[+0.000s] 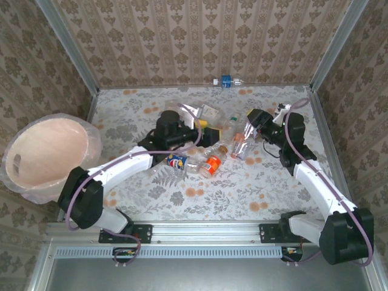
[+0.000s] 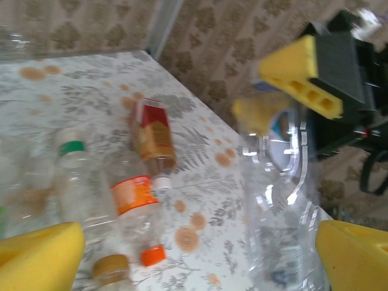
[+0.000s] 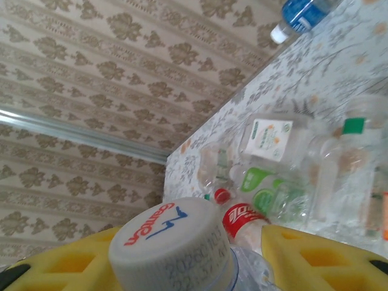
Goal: Put the plastic bottles in the bin
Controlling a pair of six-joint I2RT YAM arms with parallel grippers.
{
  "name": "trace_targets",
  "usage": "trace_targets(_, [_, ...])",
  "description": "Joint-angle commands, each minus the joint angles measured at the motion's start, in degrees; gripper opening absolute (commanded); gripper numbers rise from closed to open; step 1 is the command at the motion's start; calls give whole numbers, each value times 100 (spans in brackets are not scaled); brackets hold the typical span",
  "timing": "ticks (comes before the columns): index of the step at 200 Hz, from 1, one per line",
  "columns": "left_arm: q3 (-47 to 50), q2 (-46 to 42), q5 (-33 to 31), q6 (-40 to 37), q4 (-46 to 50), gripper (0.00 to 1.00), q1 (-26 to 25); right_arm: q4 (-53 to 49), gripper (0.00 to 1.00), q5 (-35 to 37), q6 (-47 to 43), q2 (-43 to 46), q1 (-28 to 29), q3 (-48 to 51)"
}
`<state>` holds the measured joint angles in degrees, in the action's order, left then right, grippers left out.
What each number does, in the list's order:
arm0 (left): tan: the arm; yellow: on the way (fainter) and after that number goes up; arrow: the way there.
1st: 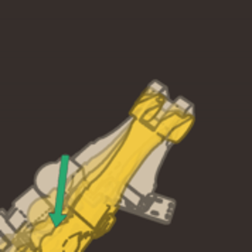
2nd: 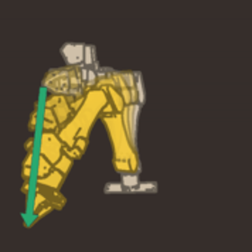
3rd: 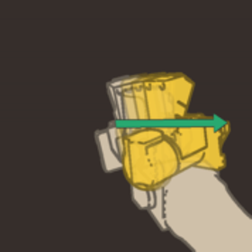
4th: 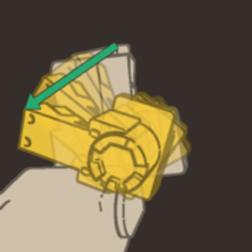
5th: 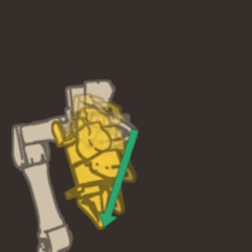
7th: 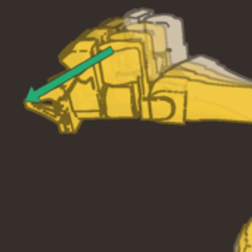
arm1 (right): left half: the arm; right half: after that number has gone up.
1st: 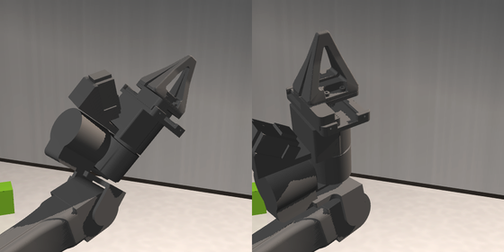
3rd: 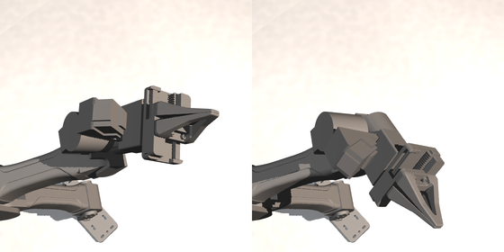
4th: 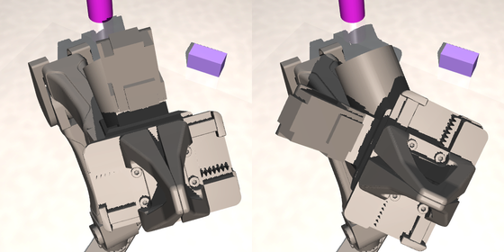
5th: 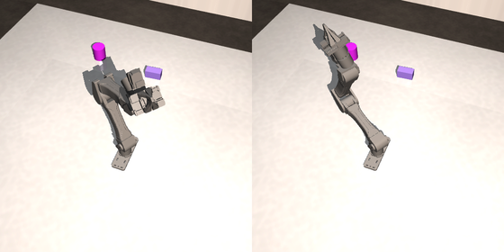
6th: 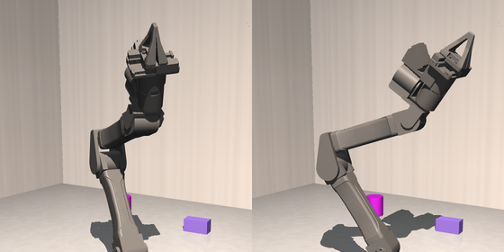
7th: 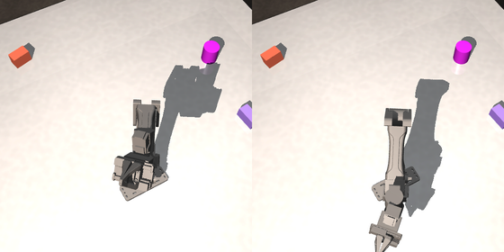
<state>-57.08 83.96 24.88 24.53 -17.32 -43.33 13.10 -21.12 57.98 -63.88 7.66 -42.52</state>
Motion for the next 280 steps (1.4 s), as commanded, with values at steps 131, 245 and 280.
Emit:
trace_targets(131, [-1975,1560,487,-822,1518,68,-747,994,51,189,573,-195,730,-287])
trace_targets(245, [-886,740,-1545,-390,915,48,-416,-397,92,-83,-338,505,382,-682])
trace_targets(280, [-827,144,-2338,-508,1612,48,-170,-1378,100,464,-1225,886,280,-641])
